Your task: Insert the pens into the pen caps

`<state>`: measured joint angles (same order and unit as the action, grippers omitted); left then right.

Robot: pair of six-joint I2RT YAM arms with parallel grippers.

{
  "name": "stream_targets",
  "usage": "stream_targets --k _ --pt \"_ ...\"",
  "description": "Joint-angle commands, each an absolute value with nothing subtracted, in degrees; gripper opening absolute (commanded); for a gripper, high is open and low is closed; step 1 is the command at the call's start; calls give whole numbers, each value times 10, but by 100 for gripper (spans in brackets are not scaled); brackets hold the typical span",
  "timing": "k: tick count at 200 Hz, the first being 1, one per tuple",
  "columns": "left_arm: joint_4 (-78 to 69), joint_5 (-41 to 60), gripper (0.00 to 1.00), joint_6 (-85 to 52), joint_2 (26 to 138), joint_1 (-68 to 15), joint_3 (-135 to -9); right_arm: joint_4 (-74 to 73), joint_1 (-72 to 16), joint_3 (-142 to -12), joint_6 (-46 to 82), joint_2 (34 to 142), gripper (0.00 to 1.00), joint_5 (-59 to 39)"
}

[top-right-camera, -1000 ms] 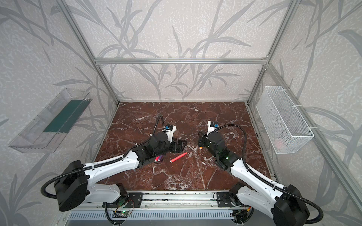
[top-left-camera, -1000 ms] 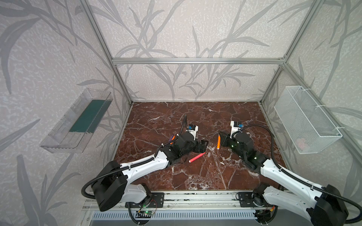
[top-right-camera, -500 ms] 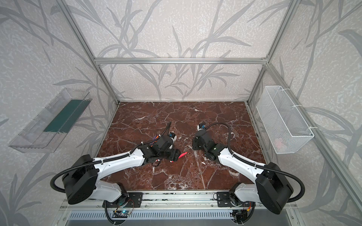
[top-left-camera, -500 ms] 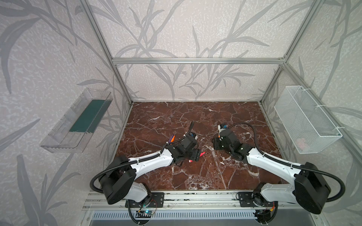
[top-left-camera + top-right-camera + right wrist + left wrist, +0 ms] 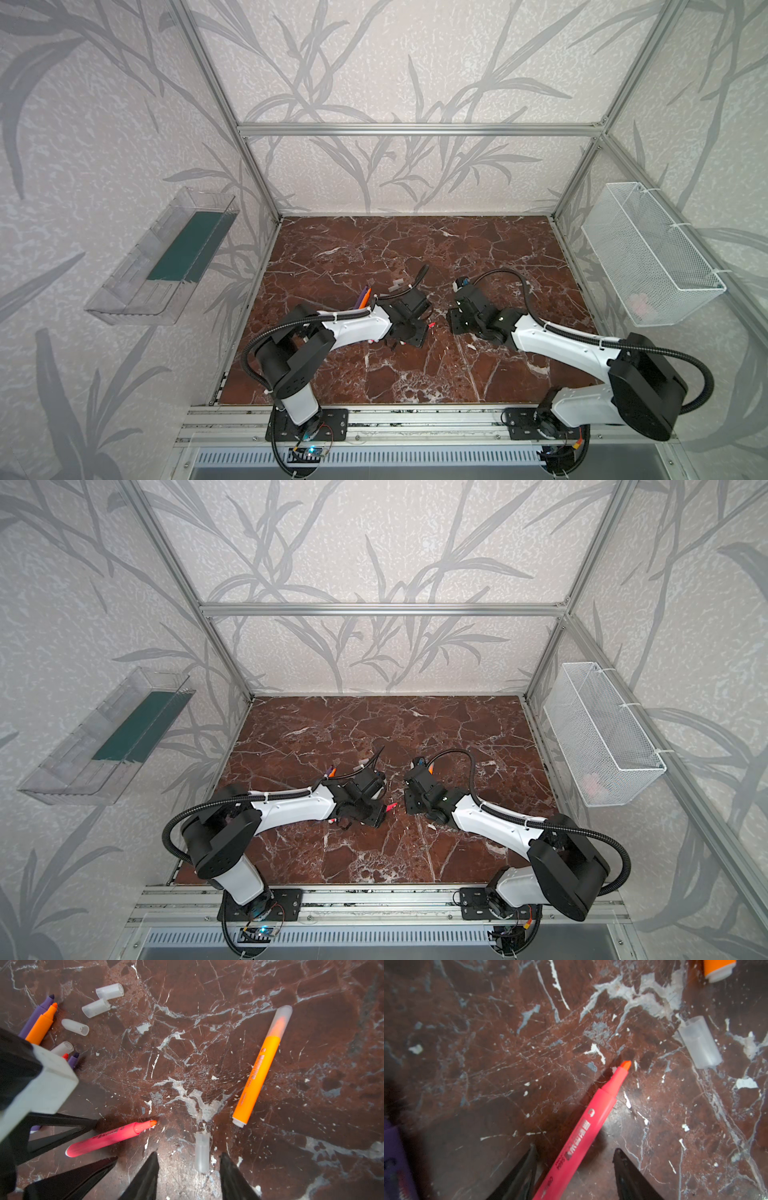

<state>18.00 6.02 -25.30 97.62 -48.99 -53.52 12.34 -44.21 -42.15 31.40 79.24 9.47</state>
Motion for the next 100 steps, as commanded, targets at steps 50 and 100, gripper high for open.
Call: stream_targets --k 50,100 --pt "206 74 19 -247 991 -490 -546 176 -489 -447 319 871 51 140" --pt "210 69 19 -247 975 -490 -544 192 -500 -438 324 868 58 157"
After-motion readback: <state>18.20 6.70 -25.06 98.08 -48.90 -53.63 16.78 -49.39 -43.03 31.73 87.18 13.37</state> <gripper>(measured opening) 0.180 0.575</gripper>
